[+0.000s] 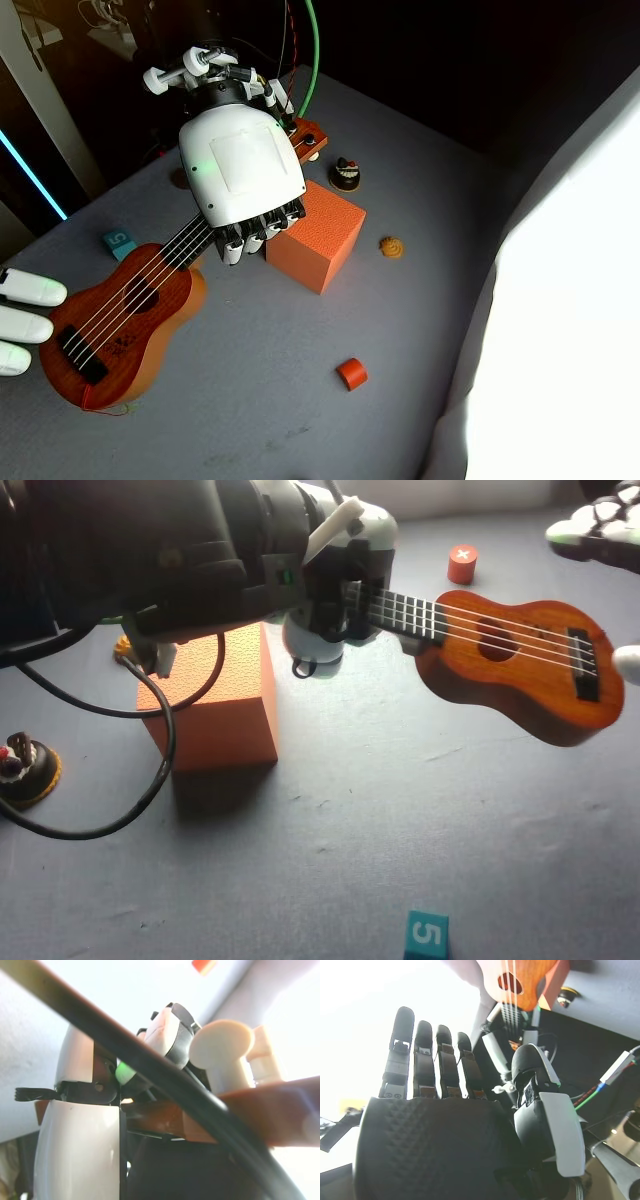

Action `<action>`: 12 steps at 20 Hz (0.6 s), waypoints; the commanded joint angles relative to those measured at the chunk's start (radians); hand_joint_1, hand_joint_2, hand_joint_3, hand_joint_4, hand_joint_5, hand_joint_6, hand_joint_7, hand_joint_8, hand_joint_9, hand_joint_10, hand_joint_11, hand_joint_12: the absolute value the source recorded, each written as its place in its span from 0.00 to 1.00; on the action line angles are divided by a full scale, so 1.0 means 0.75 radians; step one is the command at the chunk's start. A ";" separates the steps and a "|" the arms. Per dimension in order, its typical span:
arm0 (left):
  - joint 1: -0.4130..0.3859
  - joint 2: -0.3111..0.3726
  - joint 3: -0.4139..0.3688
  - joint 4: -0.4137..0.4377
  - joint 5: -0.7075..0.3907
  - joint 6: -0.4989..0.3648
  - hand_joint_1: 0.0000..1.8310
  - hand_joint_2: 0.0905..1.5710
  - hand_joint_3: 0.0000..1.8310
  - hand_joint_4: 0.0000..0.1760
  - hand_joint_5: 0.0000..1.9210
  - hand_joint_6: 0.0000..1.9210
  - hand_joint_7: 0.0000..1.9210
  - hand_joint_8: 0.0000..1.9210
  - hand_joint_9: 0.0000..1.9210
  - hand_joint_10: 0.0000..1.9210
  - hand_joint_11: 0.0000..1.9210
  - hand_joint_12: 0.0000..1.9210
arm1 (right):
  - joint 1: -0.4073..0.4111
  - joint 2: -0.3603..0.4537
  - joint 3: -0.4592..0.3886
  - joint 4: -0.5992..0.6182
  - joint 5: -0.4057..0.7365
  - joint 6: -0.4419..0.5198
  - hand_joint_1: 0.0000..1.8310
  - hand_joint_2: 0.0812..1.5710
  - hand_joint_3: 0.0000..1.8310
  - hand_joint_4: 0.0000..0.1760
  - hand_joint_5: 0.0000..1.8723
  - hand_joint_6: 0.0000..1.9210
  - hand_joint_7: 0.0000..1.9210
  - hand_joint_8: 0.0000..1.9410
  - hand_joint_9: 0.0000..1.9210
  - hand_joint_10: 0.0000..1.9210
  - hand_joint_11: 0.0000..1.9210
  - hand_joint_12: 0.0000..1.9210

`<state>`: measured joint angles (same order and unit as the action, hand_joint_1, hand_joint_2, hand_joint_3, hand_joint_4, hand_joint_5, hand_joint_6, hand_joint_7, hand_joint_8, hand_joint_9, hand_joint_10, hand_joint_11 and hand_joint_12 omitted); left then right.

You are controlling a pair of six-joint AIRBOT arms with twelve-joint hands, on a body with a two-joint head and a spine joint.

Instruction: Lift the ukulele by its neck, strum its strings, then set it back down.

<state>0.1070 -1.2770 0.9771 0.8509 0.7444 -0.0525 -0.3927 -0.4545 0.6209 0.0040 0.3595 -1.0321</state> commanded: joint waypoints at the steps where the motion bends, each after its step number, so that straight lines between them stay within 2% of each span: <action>1: -0.025 0.007 -0.005 0.075 -0.062 0.008 0.82 0.74 0.00 0.00 0.64 1.00 0.67 1.00 0.72 1.00 0.74 1.00 | 0.016 0.000 0.006 0.005 0.123 -0.003 0.11 0.87 0.00 0.00 0.05 0.06 0.07 0.00 0.00 0.22 0.00 0.48; 3: -0.025 0.008 -0.009 0.075 -0.065 0.010 0.82 0.75 0.00 0.00 0.64 1.00 0.66 1.00 0.72 1.00 0.74 1.00 | 0.015 -0.024 0.006 -0.016 0.123 -0.003 0.11 0.87 0.00 0.00 0.05 0.06 0.08 0.00 0.00 0.21 0.00 0.45; 4: -0.025 0.008 -0.010 0.075 -0.066 0.010 0.82 0.74 0.00 0.00 0.64 1.00 0.67 1.00 0.72 1.00 0.74 1.00 | 0.017 -0.032 0.008 -0.032 0.123 -0.003 0.08 0.88 0.00 0.00 0.03 0.06 0.07 0.00 0.00 0.18 0.00 0.39; 5: -0.025 0.008 -0.011 0.075 -0.071 0.013 0.82 0.74 0.00 0.00 0.64 1.00 0.67 1.00 0.72 1.00 0.74 1.00 | 0.020 -0.041 0.011 -0.040 0.122 -0.003 0.12 0.87 0.00 0.00 0.05 0.07 0.08 0.01 0.01 0.19 0.00 0.44; 6: -0.024 0.008 -0.011 0.075 -0.072 0.024 0.82 0.75 0.00 0.00 0.64 1.00 0.66 1.00 0.72 1.00 0.74 1.00 | 0.020 -0.044 0.013 -0.040 0.116 -0.003 0.13 0.86 0.00 0.00 0.05 0.07 0.08 0.00 0.01 0.20 0.00 0.45; 8: -0.025 0.008 -0.011 0.075 -0.076 0.029 0.82 0.74 0.00 0.00 0.63 1.00 0.67 1.00 0.72 1.00 0.74 1.00 | 0.020 -0.054 0.012 -0.040 0.074 -0.002 0.12 0.87 0.00 0.00 0.03 0.07 0.06 0.00 0.00 0.17 0.00 0.36; 11: -0.028 0.008 -0.011 0.078 -0.076 0.029 0.82 0.75 0.00 0.00 0.63 1.00 0.65 1.00 0.71 1.00 0.73 1.00 | 0.018 -0.074 0.021 -0.040 0.034 -0.003 0.11 0.87 0.00 0.00 0.03 0.08 0.05 0.00 0.00 0.16 0.00 0.35; 12: -0.028 0.008 -0.011 0.079 -0.076 0.029 0.82 0.75 0.00 0.00 0.63 1.00 0.65 1.00 0.71 1.00 0.73 1.00 | 0.018 -0.082 0.026 -0.040 0.034 -0.003 0.11 0.88 0.00 0.00 0.03 0.08 0.05 0.00 0.00 0.15 0.00 0.32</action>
<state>0.1028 -1.2732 0.9710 0.8528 0.7311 -0.0315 -0.3920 -0.5224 0.6384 -0.0288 0.2707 -1.0332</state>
